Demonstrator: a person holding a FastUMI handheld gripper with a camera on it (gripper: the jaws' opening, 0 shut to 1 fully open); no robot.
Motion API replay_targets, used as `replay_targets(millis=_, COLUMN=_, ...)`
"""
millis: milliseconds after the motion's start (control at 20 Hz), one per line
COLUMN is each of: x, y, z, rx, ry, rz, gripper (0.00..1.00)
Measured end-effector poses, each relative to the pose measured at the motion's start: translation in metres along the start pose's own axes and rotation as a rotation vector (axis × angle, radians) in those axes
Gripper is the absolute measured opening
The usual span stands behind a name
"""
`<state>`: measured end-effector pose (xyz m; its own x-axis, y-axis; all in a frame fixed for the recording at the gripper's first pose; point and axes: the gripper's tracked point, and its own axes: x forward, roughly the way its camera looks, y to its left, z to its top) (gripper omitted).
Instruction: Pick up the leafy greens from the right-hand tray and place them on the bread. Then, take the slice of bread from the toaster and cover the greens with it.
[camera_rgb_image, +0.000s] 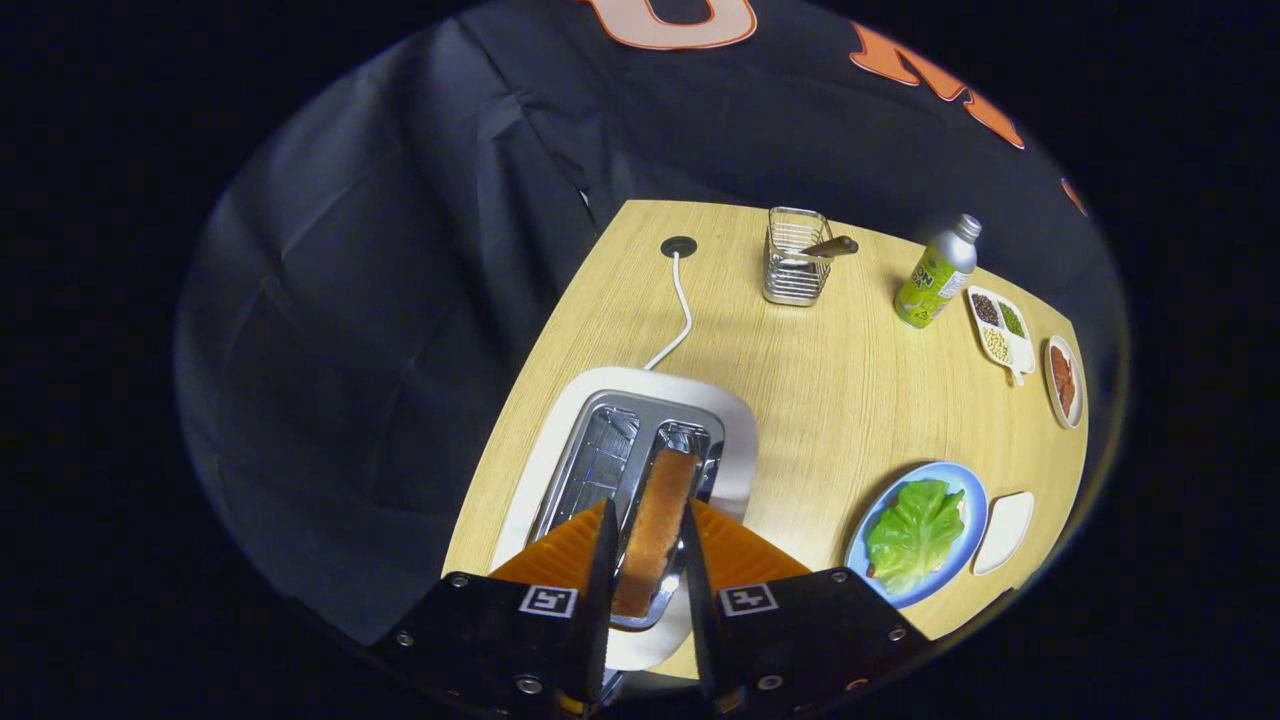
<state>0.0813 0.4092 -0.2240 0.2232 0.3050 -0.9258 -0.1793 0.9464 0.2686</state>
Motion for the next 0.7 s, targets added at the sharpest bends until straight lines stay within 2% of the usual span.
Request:
replay_targets(millis=150, x=0.000, y=-0.001, z=0.002, rx=-0.003, ry=-0.006, rz=0.001, gripper=0.17)
replay_targets(millis=450, x=-0.010, y=0.001, z=0.014, rx=-0.006, ry=-0.062, rz=0.058, gripper=0.10)
replay_targets(millis=700, x=-0.042, y=-0.003, z=0.028, rx=0.005, ry=-0.148, rz=0.121, gripper=0.09)
